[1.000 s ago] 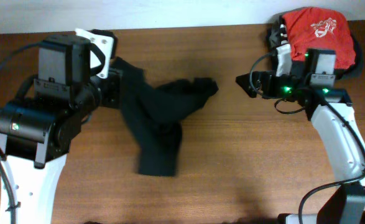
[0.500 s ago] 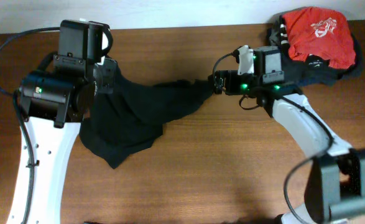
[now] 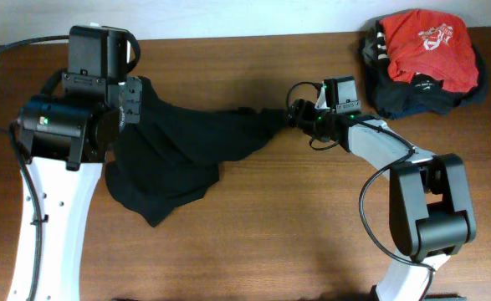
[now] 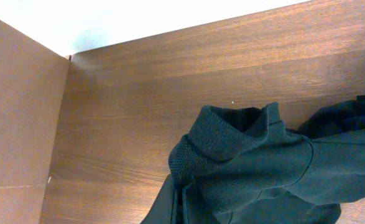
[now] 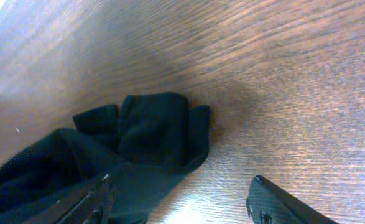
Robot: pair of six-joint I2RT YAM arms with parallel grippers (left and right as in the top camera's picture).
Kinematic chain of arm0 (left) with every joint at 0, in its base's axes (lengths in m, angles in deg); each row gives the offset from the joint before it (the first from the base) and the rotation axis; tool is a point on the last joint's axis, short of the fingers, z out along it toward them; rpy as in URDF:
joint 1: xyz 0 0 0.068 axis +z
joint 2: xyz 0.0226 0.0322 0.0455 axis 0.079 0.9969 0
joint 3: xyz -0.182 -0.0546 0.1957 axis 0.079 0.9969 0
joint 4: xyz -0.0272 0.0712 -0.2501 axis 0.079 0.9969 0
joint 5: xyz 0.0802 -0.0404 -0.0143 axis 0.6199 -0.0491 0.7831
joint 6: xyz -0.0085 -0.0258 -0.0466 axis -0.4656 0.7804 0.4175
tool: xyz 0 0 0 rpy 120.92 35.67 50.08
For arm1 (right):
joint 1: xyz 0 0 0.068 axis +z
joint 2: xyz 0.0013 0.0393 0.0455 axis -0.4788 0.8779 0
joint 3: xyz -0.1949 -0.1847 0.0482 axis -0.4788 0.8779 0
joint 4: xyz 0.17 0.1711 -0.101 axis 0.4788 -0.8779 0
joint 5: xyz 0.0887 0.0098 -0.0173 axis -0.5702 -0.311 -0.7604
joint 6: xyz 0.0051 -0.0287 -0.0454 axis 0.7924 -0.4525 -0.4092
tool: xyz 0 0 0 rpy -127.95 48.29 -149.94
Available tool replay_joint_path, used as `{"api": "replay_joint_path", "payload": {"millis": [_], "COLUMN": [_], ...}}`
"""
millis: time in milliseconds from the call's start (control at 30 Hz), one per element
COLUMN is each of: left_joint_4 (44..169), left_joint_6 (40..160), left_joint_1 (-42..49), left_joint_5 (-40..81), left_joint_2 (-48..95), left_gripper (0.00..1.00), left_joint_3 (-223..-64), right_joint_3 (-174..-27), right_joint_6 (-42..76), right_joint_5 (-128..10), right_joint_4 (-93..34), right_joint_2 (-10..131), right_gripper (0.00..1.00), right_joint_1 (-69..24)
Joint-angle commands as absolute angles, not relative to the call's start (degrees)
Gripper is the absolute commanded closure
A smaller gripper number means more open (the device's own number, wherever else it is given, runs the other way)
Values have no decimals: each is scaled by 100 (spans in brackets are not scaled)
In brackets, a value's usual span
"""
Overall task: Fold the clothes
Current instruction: 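Grasp the shirt's far corner with the right gripper, then stretch the shirt between both grippers and lay it flat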
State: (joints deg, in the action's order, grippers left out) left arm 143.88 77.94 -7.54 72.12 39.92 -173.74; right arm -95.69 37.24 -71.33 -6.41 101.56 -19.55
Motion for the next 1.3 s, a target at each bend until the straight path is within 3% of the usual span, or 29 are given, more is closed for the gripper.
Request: {"api": "replay_joint_path", "payload": {"millis": [0,400,567,900,1033,1267], "left_joint_4": [14353,14355,14357,14296,14060,13301], "left_joint_6": [7727,7727,7724,7727,7724,7724], "left_joint_1": [-728,-730,-730,-728,-728,-726], "left_joint_5": [7357,7315,7315,7319,7409,8202], "left_joint_2": [4016,4271,4306,4306,4304,4304], "left_gripper": [100,100,99,99,99,99], "left_joint_3": [-17496,-17496,-17496,-17496,-17496,-17496], "right_joint_3": [-9658,-9658,-9658,-9704,-9923,-11558], "right_joint_6": [4633,4928,5002,4460,3988,2408], "right_joint_5": [-7127,-7199,-7164,-7219,-7387,-7295], "right_joint_4": [-484,-156,-60,106,-86,-2857], "right_joint_2": [10246,10462,10572,10659,10436,9555], "right_gripper": [30,35,62,96,96,96], "right_joint_1": [-1922,-1725,-1668,-1635,-1756,-2403]}}
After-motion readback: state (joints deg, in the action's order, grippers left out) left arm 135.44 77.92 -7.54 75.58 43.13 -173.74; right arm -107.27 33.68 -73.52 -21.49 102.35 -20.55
